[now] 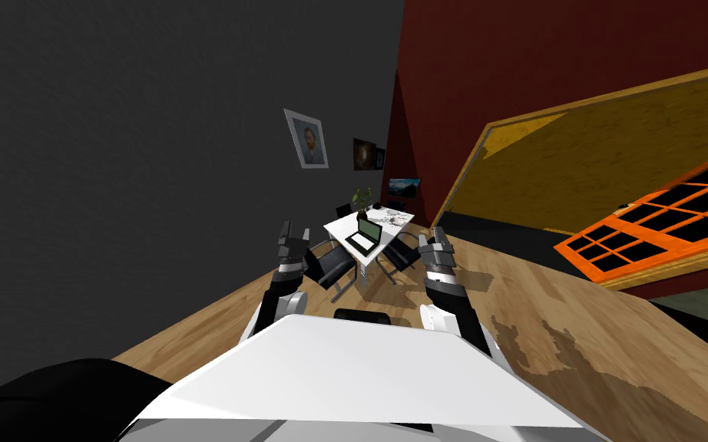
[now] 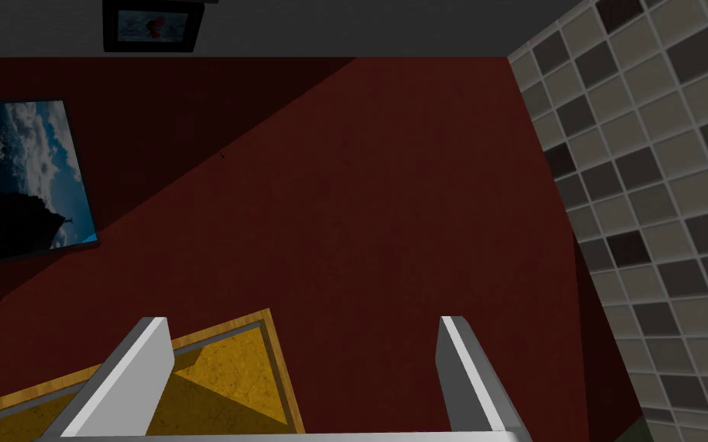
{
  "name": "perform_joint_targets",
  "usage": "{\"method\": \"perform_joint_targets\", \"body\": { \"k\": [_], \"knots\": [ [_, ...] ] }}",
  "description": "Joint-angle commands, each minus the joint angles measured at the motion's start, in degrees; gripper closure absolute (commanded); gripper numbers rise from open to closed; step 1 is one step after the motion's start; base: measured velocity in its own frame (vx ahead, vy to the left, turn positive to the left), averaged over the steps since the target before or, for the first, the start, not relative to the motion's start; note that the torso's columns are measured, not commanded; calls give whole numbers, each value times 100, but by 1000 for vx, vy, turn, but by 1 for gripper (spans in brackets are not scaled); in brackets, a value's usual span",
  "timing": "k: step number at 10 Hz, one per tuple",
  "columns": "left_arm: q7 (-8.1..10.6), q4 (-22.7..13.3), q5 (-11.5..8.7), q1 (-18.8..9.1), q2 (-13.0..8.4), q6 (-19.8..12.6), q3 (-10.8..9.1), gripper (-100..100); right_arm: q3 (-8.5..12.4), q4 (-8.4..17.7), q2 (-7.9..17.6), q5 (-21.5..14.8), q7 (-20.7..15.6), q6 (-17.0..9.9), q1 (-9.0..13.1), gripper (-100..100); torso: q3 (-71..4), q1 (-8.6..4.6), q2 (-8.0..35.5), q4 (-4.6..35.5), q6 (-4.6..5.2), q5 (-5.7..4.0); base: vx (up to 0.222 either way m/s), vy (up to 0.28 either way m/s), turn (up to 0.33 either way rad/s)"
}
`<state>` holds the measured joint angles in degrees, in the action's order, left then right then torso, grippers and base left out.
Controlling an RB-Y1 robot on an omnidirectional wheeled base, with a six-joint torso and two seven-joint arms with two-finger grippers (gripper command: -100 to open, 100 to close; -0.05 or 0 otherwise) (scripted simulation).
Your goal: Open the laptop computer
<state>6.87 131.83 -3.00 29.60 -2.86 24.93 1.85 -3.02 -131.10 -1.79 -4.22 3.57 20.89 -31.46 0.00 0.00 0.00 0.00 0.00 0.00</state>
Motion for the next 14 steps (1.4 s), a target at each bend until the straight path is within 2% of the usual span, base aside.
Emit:
{"method": "perform_joint_targets", "body": {
  "k": [1,9,10,11,14],
  "knots": [
    [0,0,0,0,0,0,0,0,0,0,0,0,0,0,0,0,-467,0,232,235,0,0,0,0,0],
    [0,2,0,0,0,1,0,0,0,-2,0,0,0,1,0,0,-7073,0,3539,3537,0,0,0,0,0],
    [0,2,0,0,0,1,0,0,0,13,214,50,58,-27,14,-100,-7919,0,3962,3960,0,0,12,-7,32],
    [0,0,0,0,0,0,0,0,-1,28,369,102,119,-56,27,-100,-8315,-3,4153,4149,-1,-1,23,-21,48],
    [0,-1,0,1,0,0,0,0,-3,97,798,358,417,-199,95,-100,-8459,-7,4222,4225,0,-2,34,-44,73]
  ]
}}
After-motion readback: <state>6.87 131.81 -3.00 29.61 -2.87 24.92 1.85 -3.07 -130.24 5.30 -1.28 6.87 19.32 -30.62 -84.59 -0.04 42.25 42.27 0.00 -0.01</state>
